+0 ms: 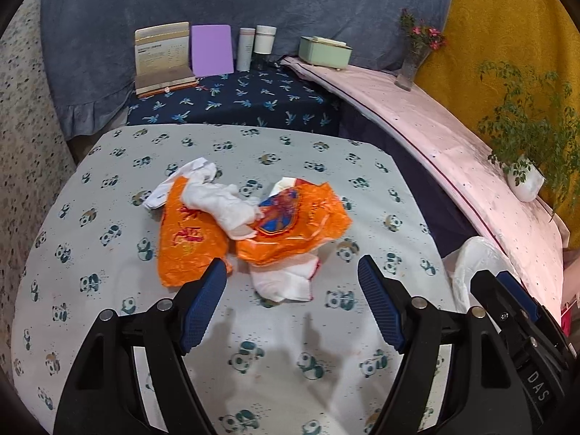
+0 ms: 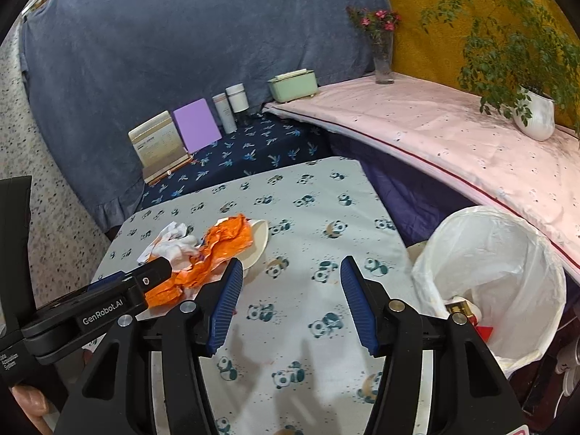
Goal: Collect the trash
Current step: 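Move both tools back to the orange plastic bags on the table, then grasp an orange bag with the left tool while the right tool grasps another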
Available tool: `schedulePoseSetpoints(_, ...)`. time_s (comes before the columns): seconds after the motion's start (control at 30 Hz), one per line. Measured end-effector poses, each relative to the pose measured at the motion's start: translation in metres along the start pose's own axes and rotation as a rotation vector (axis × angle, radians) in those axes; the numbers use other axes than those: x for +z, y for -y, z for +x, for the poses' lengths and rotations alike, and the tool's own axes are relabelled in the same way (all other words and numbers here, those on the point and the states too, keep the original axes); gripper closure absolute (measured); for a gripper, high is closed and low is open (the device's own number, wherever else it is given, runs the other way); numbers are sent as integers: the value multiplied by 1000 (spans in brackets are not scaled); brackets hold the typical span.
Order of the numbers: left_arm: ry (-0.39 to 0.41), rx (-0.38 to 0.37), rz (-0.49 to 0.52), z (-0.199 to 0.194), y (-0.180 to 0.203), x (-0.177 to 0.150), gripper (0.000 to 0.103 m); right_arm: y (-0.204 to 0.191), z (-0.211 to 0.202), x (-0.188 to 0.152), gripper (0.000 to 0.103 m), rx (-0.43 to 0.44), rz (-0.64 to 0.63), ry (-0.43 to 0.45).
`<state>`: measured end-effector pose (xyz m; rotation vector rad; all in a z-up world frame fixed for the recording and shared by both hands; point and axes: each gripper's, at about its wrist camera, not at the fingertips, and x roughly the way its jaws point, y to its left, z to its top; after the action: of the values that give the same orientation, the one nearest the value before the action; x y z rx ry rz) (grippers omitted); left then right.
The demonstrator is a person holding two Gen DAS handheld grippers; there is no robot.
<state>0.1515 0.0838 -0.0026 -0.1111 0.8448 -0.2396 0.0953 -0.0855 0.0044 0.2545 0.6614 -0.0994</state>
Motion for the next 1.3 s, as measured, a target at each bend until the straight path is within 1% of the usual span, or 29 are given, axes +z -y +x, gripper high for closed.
schedulePoseSetpoints(0.33,14,29,17,5,-34,9,32,-26,23,-3,48,10,-19,-28)
schedulePoseSetpoints(0.6,-9,50,19,22,-53,10,32,-42,49,-3,48,29,-17,-51)
schedulePoseSetpoints(0.73,-19,83,4,32,-69,7,22,-50,63,-4,48,39,-26,-65)
schedulePoseSetpoints(0.93,-64,98,-37,52,-94,3,20,-61,90,-8,48,69,-22,-103)
schedulePoseSetpoints(1.13,-93,90,-69,68,-111,0,20,-71,116,-10,48,96,-13,-133)
schedulePoseSetpoints(1.3,-119,68,-97,81,-120,-2,19,-79,137,-10,48,114,-16,-158)
